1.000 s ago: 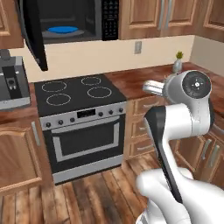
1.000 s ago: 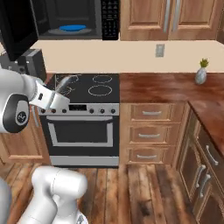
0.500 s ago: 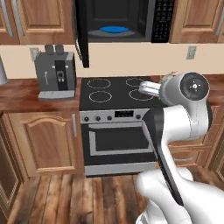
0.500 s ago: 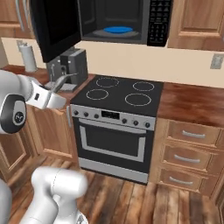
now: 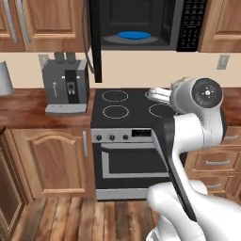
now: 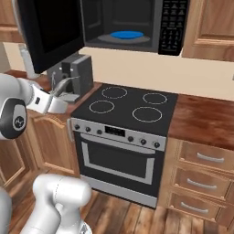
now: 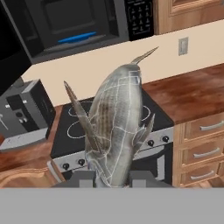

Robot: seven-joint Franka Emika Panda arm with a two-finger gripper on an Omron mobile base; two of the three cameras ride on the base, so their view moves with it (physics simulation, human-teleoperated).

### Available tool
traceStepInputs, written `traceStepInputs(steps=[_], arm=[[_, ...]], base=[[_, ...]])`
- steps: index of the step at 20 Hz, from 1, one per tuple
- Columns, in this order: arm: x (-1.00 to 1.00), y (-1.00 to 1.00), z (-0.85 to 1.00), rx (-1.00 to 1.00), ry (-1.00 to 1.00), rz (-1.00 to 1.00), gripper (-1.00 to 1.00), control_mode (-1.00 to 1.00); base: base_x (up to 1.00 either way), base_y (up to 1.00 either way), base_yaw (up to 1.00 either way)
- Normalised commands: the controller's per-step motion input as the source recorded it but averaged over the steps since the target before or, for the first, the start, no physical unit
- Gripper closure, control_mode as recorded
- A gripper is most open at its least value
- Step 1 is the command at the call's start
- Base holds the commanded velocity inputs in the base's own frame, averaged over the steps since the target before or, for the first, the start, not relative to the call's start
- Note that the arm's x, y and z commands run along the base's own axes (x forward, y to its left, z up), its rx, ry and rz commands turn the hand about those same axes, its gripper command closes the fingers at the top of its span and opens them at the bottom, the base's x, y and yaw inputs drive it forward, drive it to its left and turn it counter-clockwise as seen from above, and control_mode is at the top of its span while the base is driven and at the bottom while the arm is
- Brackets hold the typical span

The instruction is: Transport the fish from the fridge to the microwave and turn on the microwave.

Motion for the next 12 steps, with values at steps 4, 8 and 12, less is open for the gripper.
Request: traceStepInputs(steps=[4,8,12], arm=[[0.00,0.00,0.00,0.00,0.00,0.00,1.00,1.00],[0.00,0.00,0.00,0.00,0.00,0.00,1.00,1.00],[0.00,0.00,0.00,0.00,0.00,0.00,1.00,1.00]], base=[[0.34,-0.30,0.00],[0.37,-0.27,-0.05],[0.44,-0.17,-0.14]])
